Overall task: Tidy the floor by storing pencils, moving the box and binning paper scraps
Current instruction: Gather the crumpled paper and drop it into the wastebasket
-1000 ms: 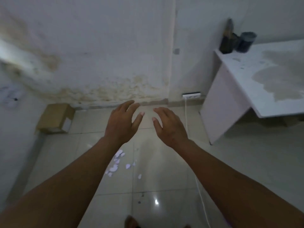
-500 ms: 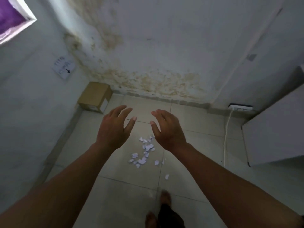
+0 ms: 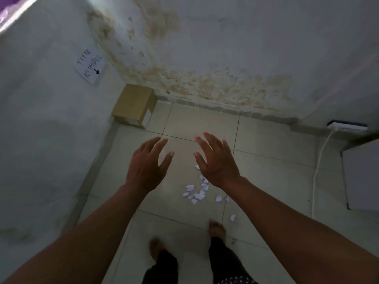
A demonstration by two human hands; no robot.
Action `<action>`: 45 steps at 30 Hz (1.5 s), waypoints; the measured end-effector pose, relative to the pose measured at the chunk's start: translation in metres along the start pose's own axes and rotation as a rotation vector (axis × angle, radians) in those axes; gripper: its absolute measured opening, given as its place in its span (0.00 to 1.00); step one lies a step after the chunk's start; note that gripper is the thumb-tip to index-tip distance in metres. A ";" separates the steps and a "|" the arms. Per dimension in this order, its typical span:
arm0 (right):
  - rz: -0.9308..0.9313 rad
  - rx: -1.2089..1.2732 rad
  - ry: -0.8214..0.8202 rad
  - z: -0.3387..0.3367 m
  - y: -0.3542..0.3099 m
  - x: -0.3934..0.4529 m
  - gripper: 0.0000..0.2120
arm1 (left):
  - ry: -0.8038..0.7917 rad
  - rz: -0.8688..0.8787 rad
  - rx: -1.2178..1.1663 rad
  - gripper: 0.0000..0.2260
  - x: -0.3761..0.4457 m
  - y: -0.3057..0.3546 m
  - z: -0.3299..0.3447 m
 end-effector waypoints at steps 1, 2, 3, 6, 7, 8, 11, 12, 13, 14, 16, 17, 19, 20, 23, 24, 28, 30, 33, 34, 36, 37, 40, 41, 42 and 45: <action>0.022 0.001 0.003 0.010 0.001 0.004 0.24 | -0.022 0.011 -0.009 0.23 0.004 -0.007 0.009; 0.056 0.000 -0.002 0.021 0.003 0.008 0.24 | -0.047 0.027 -0.026 0.23 0.008 -0.017 0.021; 0.095 -0.001 -0.016 0.034 0.006 0.011 0.24 | -0.074 0.039 -0.044 0.23 0.012 -0.027 0.032; 0.227 0.011 -0.001 0.096 0.014 0.019 0.24 | -0.177 0.117 -0.076 0.23 0.018 -0.071 0.085; 0.244 0.022 -0.008 0.105 0.015 0.018 0.24 | -0.181 0.135 -0.070 0.23 0.017 -0.077 0.092; 0.269 0.019 -0.010 0.120 0.017 0.018 0.24 | -0.195 0.141 -0.063 0.23 0.018 -0.088 0.102; 0.332 -0.001 0.013 0.196 0.028 0.034 0.24 | -0.244 0.190 -0.068 0.23 0.024 -0.136 0.165; 0.340 0.000 0.008 0.223 0.033 0.042 0.24 | -0.247 0.191 -0.075 0.23 0.025 -0.151 0.190; 0.345 -0.005 -0.008 0.251 0.039 0.051 0.24 | -0.254 0.180 -0.084 0.23 0.027 -0.165 0.216; 0.356 -0.004 -0.025 0.274 0.045 0.058 0.24 | -0.251 0.166 -0.101 0.23 0.028 -0.175 0.239; 0.368 0.000 -0.031 0.332 0.062 0.077 0.24 | -0.241 0.148 -0.131 0.23 0.029 -0.201 0.301; 0.371 0.005 -0.025 0.359 0.071 0.086 0.24 | -0.236 0.144 -0.140 0.23 0.032 -0.213 0.332; 0.374 0.004 -0.019 0.404 0.089 0.102 0.24 | -0.210 0.126 -0.150 0.23 0.038 -0.234 0.385; 0.370 0.000 -0.009 0.431 0.100 0.110 0.24 | -0.197 0.118 -0.162 0.23 0.040 -0.246 0.415; 0.380 0.012 0.029 0.508 0.135 0.135 0.23 | -0.157 0.125 -0.140 0.23 0.050 -0.284 0.502; 0.382 0.002 0.035 0.528 0.146 0.141 0.23 | -0.146 0.118 -0.122 0.24 0.053 -0.293 0.524; 0.385 -0.048 0.093 0.610 0.192 0.159 0.23 | -0.122 0.028 -0.098 0.28 0.061 -0.329 0.610; 0.369 -0.065 0.118 0.638 0.207 0.165 0.23 | -0.108 -0.016 -0.080 0.30 0.065 -0.344 0.639; 0.351 -0.064 0.161 0.668 0.225 0.176 0.23 | -0.096 -0.060 -0.074 0.33 0.075 -0.364 0.671; 0.343 -0.072 0.174 0.673 0.229 0.180 0.23 | -0.100 -0.074 -0.073 0.34 0.080 -0.370 0.678; 0.329 -0.095 0.197 0.682 0.235 0.185 0.23 | -0.101 -0.077 -0.054 0.35 0.087 -0.379 0.690; 0.325 -0.114 0.191 0.683 0.237 0.185 0.23 | -0.098 -0.065 -0.041 0.35 0.089 -0.381 0.695; 0.317 -0.185 0.146 0.682 0.243 0.182 0.23 | -0.081 0.032 -0.018 0.33 0.090 -0.373 0.704; 0.319 -0.200 0.147 0.680 0.245 0.179 0.22 | -0.079 0.092 -0.019 0.33 0.088 -0.365 0.707; 0.317 -0.206 0.166 0.677 0.247 0.175 0.20 | -0.082 0.162 -0.023 0.32 0.085 -0.356 0.709; 0.312 -0.204 0.365 0.668 0.253 0.160 0.14 | -0.099 0.337 -0.049 0.29 0.078 -0.330 0.719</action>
Point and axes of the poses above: each hand's wrist, its own x-axis towards the middle knuckle, its own z-axis out of the palm, y = z × x, the point moved 1 cm from there along x, towards the middle knuckle, and after that the axes turned 13 degrees about z, right-handed, at the moved point
